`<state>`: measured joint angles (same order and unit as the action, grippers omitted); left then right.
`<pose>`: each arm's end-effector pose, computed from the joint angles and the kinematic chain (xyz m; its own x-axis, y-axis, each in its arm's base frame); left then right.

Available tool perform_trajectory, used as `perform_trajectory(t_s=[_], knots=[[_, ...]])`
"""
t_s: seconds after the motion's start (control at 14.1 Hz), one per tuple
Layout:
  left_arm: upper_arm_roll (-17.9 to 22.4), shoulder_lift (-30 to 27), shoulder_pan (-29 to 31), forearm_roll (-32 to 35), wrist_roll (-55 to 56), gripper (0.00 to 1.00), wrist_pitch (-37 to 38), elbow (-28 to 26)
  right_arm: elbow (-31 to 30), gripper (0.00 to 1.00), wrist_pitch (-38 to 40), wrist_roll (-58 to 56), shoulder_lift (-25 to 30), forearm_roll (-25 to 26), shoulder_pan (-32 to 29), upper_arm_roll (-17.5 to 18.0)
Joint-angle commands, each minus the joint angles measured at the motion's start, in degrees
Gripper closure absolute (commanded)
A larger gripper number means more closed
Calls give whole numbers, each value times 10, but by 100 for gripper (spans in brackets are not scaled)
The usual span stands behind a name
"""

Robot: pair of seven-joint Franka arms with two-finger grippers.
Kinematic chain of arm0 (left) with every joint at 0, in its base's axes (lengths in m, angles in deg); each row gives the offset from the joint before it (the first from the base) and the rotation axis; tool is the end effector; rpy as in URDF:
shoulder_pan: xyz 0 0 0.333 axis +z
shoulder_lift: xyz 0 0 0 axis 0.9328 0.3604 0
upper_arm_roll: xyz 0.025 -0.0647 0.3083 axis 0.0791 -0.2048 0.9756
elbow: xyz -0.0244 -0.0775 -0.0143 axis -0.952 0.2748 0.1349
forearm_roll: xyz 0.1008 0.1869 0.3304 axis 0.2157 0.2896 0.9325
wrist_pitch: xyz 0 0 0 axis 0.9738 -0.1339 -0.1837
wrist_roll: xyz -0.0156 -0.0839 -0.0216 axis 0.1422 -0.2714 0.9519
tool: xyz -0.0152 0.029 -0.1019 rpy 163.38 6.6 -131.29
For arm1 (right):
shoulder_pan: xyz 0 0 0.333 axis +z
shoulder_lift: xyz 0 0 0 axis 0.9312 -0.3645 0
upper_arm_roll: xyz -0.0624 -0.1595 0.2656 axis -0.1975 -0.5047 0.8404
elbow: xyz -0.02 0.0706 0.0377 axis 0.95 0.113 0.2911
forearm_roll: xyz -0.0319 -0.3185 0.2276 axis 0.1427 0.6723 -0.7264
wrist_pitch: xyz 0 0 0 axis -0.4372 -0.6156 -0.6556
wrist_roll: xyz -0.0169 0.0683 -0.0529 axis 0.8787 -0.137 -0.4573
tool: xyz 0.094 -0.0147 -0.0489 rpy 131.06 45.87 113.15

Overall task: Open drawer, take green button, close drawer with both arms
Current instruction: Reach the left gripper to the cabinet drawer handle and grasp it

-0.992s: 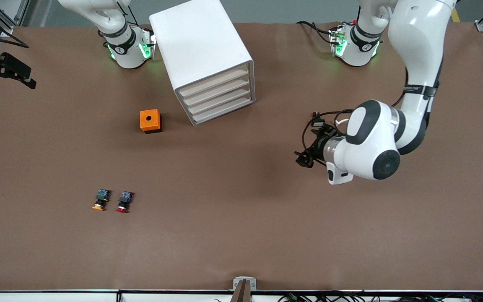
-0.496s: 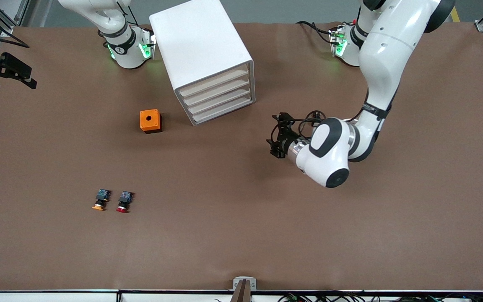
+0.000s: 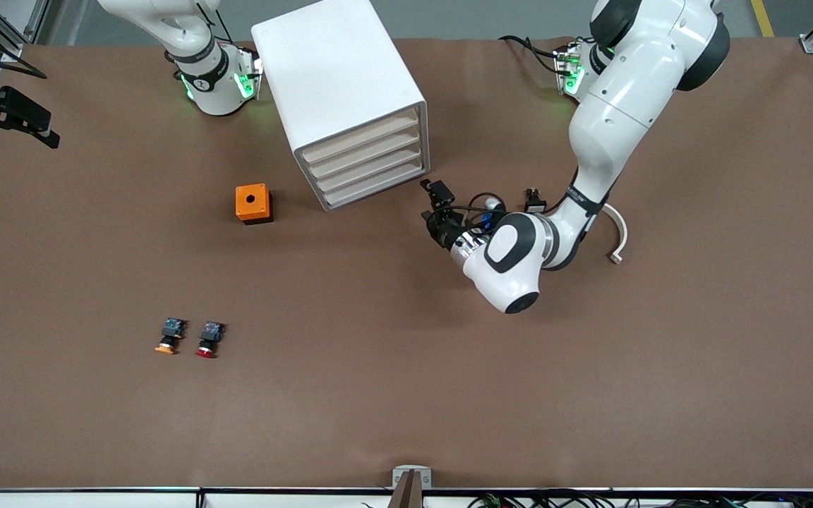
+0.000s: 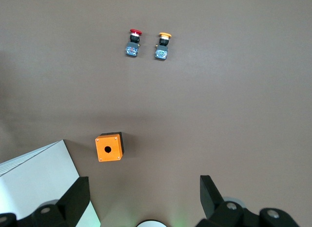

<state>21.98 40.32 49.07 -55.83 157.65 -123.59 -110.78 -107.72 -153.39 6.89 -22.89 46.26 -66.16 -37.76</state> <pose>0.5113 -0.4235 0.1703 -0.4742 0.8677 -0.1490 0.3631 0.0386 -0.9310 0.4894 -0.0259 0.6606 0.9994 0.0318 -0.0137 0.0313 -0.9988 -0.0385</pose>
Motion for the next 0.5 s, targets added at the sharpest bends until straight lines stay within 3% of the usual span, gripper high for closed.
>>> perform_trajectory(t_s=[0.0,0.43], knots=[[-1,31,-16,-23,46,5,13,22,14,0,10,-4,2,0,-5,1],[0,47,-73,-30,51,37,15,19,22,0,9,-3,-32,4,-7,0]])
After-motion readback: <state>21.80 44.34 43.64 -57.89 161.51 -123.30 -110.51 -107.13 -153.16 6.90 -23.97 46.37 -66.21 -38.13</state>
